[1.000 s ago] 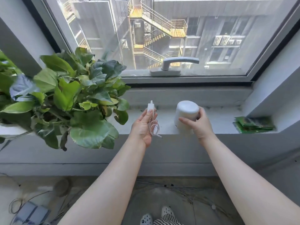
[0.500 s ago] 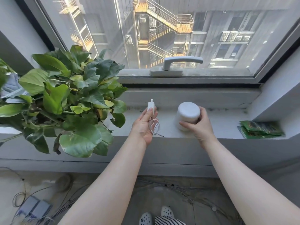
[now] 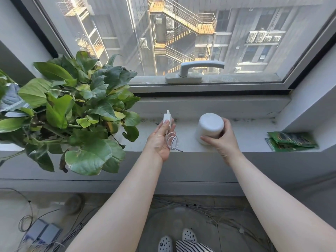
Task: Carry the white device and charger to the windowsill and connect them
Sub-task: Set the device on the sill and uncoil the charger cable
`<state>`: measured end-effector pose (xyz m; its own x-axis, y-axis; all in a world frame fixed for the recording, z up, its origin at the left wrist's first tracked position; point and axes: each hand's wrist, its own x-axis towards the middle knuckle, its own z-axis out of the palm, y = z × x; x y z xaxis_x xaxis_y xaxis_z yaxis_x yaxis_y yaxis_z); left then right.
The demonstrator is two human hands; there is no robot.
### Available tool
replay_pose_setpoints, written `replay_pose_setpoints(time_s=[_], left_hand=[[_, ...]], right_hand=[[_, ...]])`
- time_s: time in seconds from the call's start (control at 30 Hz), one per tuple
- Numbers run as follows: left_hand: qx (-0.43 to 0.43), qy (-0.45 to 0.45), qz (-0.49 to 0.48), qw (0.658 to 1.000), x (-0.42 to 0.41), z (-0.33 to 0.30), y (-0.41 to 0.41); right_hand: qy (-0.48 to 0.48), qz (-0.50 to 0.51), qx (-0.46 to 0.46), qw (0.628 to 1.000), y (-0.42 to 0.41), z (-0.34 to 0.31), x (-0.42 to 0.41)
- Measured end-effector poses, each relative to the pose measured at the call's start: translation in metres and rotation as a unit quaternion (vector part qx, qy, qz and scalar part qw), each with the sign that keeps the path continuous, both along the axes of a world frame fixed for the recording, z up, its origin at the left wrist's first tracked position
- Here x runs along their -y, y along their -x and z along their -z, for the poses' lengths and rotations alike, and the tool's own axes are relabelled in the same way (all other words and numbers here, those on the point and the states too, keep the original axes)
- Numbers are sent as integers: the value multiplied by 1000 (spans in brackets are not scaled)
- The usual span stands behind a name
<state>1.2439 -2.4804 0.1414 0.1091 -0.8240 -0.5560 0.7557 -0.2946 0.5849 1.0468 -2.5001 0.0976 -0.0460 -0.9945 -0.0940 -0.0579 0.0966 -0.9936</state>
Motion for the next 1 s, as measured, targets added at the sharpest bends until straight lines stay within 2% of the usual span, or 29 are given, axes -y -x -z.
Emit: replay_pose_setpoints(time_s=[0.13, 0.23, 0.3, 0.4, 0.47, 0.6, 0.7, 0.8, 1.0], left_hand=[[-6, -1, 7, 1000, -1, -1, -2], [-8, -6, 18, 1000, -1, -3, -4], [-9, -7, 26, 1000, -2, -4, -6], [-22, -12, 36, 999, -3, -8, -9], [-37, -12, 46, 998, -5, -12, -12], [-53, 6, 65, 996, -9, -19, -13], [-61, 20, 86, 994, -13, -22, -13], [-70, 26, 99, 992, -15, -22, -13], [-90, 27, 63, 994, -13, -23, -15]], right_hand=[[-4, -22, 1, 1000, 3, -1, -2], [4, -20, -31, 999, 10, -6, -6], [34, 18, -23, 999, 9, -19, -14], [131, 132, 44, 982, -2, -49, -33], [151, 156, 89, 972, -15, -63, -45], [30, 23, 52, 998, -52, -51, -62], [-82, -45, 36, 995, -71, -39, -63], [-165, -78, 89, 979, -78, -42, -61], [-234, -46, 227, 944, -74, -46, -58]])
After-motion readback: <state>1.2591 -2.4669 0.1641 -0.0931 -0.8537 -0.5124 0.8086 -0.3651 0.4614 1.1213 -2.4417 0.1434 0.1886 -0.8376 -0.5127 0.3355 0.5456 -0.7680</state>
